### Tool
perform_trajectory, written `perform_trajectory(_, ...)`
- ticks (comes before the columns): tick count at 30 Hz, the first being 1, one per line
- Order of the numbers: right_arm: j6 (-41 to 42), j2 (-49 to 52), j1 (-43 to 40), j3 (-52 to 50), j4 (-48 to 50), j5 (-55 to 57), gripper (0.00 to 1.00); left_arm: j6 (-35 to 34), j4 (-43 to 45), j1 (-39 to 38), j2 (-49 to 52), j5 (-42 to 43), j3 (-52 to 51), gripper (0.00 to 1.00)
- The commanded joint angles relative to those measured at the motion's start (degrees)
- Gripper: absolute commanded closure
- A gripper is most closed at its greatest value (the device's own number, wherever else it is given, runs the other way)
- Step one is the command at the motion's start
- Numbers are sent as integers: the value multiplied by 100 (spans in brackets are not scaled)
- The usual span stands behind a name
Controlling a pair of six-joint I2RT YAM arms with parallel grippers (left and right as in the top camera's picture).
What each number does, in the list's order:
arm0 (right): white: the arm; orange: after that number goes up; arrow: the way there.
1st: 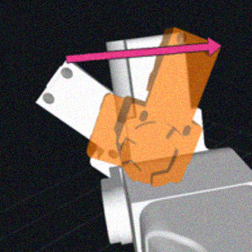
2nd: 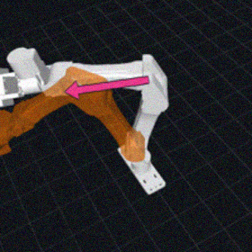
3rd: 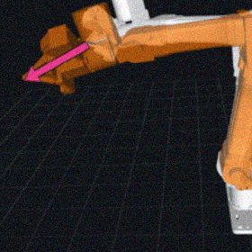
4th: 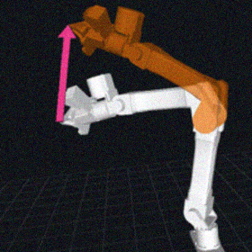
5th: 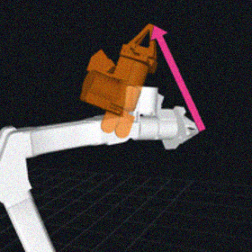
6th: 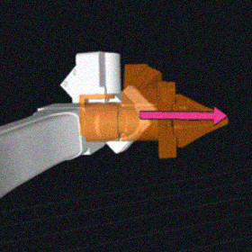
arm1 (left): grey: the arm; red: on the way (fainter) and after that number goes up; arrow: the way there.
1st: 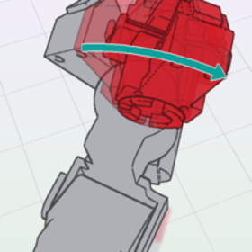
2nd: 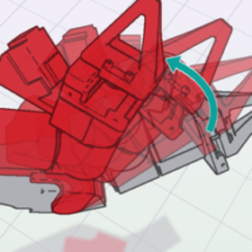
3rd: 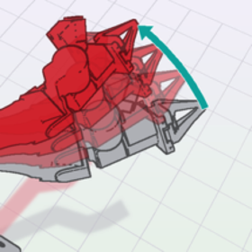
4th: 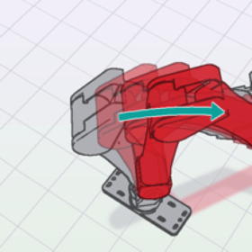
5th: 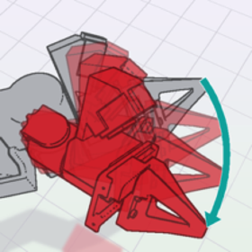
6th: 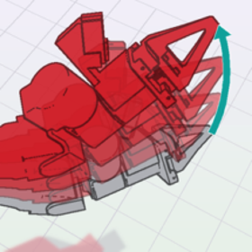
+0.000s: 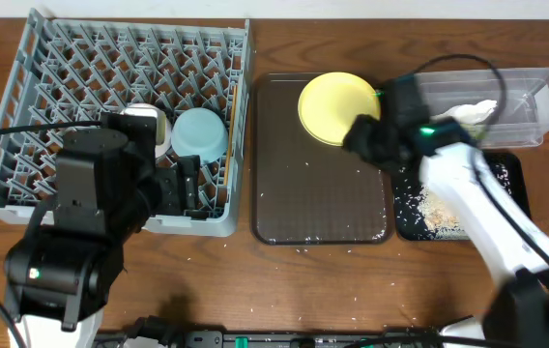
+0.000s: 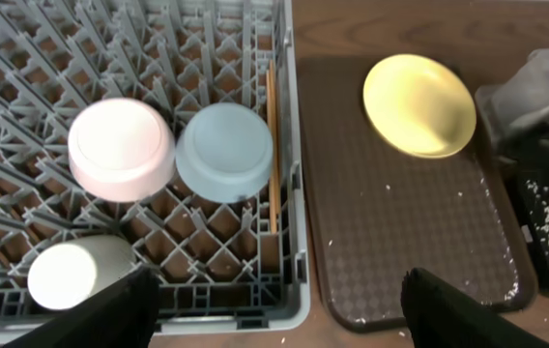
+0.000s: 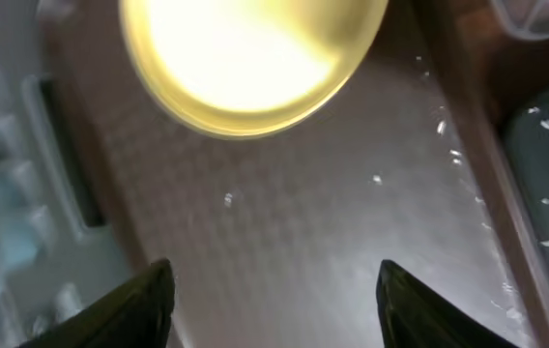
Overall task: Sort waste into correct bins and load items into the dishwasher
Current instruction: 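Lift the yellow plate with the right gripper and pass it to the left gripper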
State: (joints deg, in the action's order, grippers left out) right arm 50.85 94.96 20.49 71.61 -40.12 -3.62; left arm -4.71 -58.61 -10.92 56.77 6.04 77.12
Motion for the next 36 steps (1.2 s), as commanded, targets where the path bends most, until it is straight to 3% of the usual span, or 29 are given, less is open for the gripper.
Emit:
perform_trajectory(1,1115,551,155,52,376,1029,32,-33,-72,22,101,-4,-20,18)
perform_trajectory(9,1585,2015,155,52,1996,1176,32,-33,-92,22,328,-4,-20,18)
perform_trajectory(10,1593,2153,153,52,2094,1172,36,-33,-92,22,348,-4,-20,18)
perform_trajectory(15,1593,2426,144,52,1930,756,80,-33,-92,22,372,-4,-20,18)
perform_trajectory(18,1467,2367,129,55,1633,765,99,-33,-92,22,374,-4,-20,18)
perform_trajectory(23,903,2044,-52,55,1008,758,99,-35,-87,22,374,-4,-20,12)
perform_trajectory(26,9,1650,-275,55,839,485,99,-33,-44,22,385,116,-20,9)
perform_trajectory(30,-1790,1016,-619,55,896,-514,99,-33,192,22,466,1029,-20,8)
perform_trajectory(36,-4135,11,-1220,55,833,-3521,99,-33,437,22,859,2083,-20,8)
